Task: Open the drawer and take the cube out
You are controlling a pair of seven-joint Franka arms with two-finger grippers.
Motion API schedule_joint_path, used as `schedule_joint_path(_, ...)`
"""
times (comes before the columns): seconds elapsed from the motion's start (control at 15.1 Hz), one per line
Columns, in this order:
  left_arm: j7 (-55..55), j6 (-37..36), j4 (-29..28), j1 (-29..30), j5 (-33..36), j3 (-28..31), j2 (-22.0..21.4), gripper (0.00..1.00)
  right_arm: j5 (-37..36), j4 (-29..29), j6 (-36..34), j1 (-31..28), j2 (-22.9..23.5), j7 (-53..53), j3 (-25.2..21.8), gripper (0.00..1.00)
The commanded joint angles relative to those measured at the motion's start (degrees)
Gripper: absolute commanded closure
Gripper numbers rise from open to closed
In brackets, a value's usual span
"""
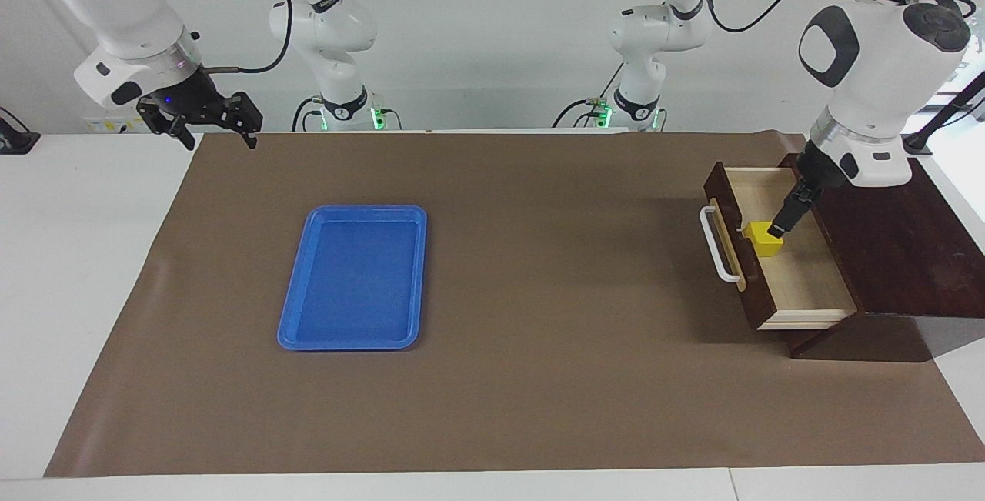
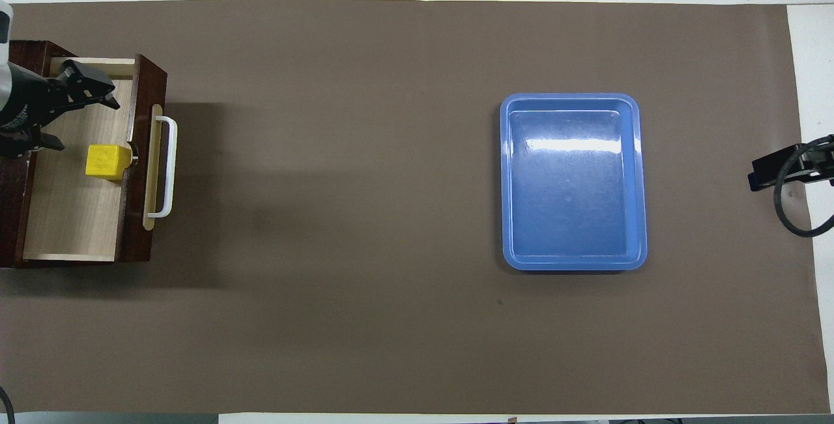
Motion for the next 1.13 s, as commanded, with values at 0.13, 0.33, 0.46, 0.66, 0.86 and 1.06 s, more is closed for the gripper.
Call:
schedule_joint_path(0.13, -12.65, -0.23, -0.70, 0.09, -0.66, -0.52, -1.08, 0.00, 0.22, -1.49, 1.15, -1.06, -0.78, -0.49, 0.67, 0.00)
schedule_joint_path(0.33, -20.28, 0.56, -4.47, -0.45, -0.66, -0.52, -2.66, 0.00, 0.22, -1.58, 1.15, -0.97, -0.78, -0.49, 0.67, 0.00)
schedule_joint_path(0.46, -23.63, 0.83, -5.79, 1.39, -0.66, -0.43, -3.45, 0.00, 0.22, -1.58, 1.15, -0.97, -0.78, -0.57, 0.67, 0.00)
schedule_joint_path(0.66, -24.96, 1.18, -6.06, 3.78, -0.75, -0.52, -3.37, 0.00, 0.22, -1.58, 1.15, -1.06, -0.78, -0.66, 0.67, 0.00)
schedule_joint_path(0.86, -25.05, 2.14, -7.81, 4.83, -0.75, -0.52, -2.66, 0.00, 0.22, -1.49, 1.33, -1.15, -0.69, -2.94, 0.67, 0.00)
schedule_joint_path(1.06, -26.97, 6.00, -11.15, 5.09, -0.75, -0.43, -2.49, 0.00, 0.13, -1.49, 1.24, -1.15, -0.78, -3.04, 0.67, 0.00)
